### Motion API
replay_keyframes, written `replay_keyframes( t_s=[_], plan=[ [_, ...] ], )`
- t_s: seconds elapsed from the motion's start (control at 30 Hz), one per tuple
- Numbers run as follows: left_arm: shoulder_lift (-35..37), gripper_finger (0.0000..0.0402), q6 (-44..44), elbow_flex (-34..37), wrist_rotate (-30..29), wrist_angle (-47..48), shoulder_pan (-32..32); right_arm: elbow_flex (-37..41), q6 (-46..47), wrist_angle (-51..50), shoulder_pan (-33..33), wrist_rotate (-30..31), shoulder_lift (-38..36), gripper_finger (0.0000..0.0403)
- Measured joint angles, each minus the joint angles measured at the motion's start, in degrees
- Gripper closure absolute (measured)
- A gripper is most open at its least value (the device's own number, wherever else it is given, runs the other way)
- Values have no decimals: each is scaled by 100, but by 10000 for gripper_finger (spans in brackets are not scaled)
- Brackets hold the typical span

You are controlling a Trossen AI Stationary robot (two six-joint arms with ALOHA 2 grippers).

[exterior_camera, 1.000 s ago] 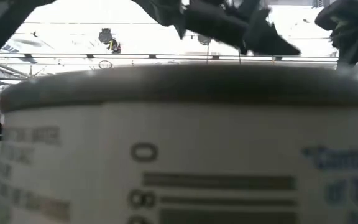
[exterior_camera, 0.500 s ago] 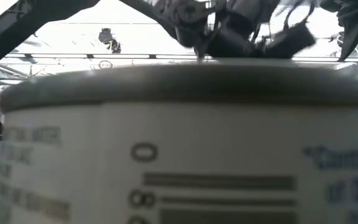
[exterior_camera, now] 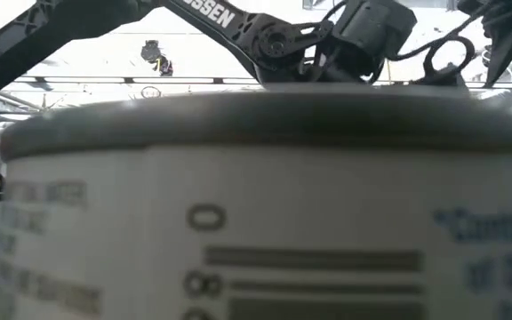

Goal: Stack canned seafood by type on shelf
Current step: Put the blue pink tuna can on the shelf aligned with the other blue pink tuna can

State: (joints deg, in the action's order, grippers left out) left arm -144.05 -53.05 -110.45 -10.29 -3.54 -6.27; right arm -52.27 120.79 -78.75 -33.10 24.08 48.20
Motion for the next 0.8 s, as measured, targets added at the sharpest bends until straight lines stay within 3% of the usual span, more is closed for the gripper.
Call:
replay_keyframes(
  t_s=[0.2,0.57,0.8],
  plan=[
    [0,236,-394,-2,-23,-203,3,0,2,18,0,-4,-1,243],
    [-114,296,-427,-13,-9,14,23,0,2,62,0,-19,3,243],
    [-118,373,-356,-15,-92,58,7,0,2,68,0,-19,3,243]
  ],
)
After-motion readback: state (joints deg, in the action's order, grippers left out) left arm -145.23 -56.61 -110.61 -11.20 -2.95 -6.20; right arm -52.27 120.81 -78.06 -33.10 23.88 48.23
